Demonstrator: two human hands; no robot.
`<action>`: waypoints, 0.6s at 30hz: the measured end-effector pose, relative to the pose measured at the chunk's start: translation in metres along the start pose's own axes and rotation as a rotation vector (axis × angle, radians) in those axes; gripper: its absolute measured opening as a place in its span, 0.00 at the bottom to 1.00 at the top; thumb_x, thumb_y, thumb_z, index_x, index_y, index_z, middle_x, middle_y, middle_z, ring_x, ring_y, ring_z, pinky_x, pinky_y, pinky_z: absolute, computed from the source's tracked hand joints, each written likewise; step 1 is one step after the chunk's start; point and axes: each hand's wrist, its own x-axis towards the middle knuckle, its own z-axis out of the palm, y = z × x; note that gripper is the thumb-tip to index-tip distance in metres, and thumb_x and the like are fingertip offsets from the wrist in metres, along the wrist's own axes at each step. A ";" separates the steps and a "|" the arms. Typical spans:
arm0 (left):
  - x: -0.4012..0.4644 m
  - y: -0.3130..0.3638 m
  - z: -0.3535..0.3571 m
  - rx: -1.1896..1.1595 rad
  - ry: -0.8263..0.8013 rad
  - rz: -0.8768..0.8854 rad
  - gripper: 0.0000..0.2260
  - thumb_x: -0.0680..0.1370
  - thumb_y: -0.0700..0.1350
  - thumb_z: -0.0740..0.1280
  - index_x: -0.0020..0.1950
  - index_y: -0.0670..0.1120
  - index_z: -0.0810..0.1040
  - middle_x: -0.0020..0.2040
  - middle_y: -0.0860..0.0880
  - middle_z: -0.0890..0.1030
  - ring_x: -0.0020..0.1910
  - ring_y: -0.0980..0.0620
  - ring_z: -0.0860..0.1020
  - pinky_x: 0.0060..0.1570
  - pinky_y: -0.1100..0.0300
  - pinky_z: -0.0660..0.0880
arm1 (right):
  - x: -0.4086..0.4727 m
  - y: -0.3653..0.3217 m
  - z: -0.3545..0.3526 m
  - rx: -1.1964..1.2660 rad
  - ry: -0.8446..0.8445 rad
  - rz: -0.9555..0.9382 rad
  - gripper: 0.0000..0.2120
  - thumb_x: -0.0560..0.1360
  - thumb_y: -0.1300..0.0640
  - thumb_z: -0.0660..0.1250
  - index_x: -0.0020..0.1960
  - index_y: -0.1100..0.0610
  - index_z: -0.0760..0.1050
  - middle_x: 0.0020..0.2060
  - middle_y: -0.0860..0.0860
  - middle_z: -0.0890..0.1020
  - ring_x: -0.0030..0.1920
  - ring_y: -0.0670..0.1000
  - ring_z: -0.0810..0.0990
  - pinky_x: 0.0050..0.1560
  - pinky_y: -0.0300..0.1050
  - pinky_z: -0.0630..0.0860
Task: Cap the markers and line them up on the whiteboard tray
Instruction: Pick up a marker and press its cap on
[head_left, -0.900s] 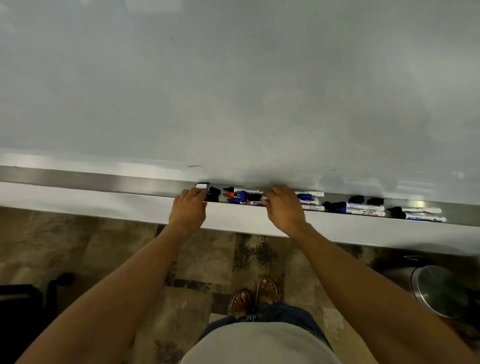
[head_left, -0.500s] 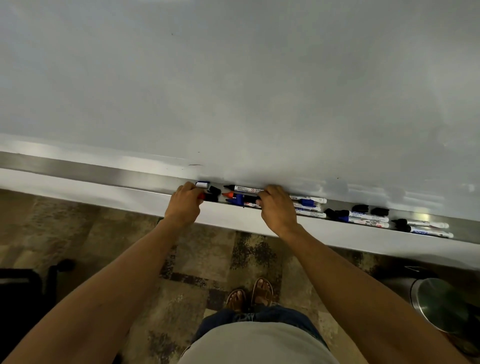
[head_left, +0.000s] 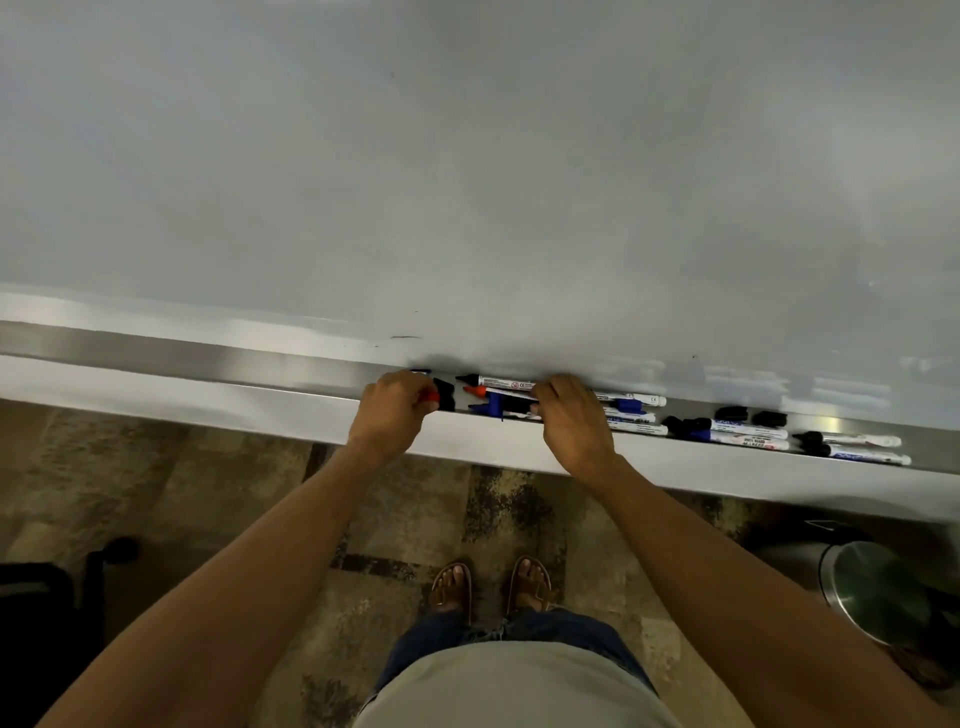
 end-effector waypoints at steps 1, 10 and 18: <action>0.001 0.002 -0.001 -0.015 0.000 0.016 0.05 0.75 0.43 0.70 0.49 0.45 0.81 0.48 0.46 0.82 0.46 0.45 0.78 0.49 0.50 0.76 | 0.000 0.000 0.000 -0.019 0.004 -0.005 0.14 0.62 0.71 0.75 0.46 0.64 0.78 0.41 0.61 0.79 0.42 0.62 0.78 0.40 0.52 0.76; 0.010 0.007 0.001 -0.167 -0.058 0.099 0.05 0.75 0.39 0.69 0.51 0.43 0.80 0.48 0.44 0.79 0.45 0.46 0.77 0.46 0.59 0.72 | -0.010 0.001 -0.011 -0.042 0.123 0.073 0.18 0.61 0.76 0.71 0.48 0.65 0.76 0.41 0.62 0.80 0.42 0.62 0.79 0.40 0.51 0.76; 0.012 0.023 -0.002 -0.252 -0.061 0.135 0.05 0.75 0.39 0.69 0.50 0.43 0.81 0.49 0.46 0.80 0.45 0.54 0.73 0.48 0.63 0.68 | -0.018 -0.001 -0.019 0.092 0.203 0.100 0.15 0.66 0.76 0.68 0.51 0.64 0.76 0.40 0.59 0.81 0.39 0.60 0.77 0.37 0.46 0.71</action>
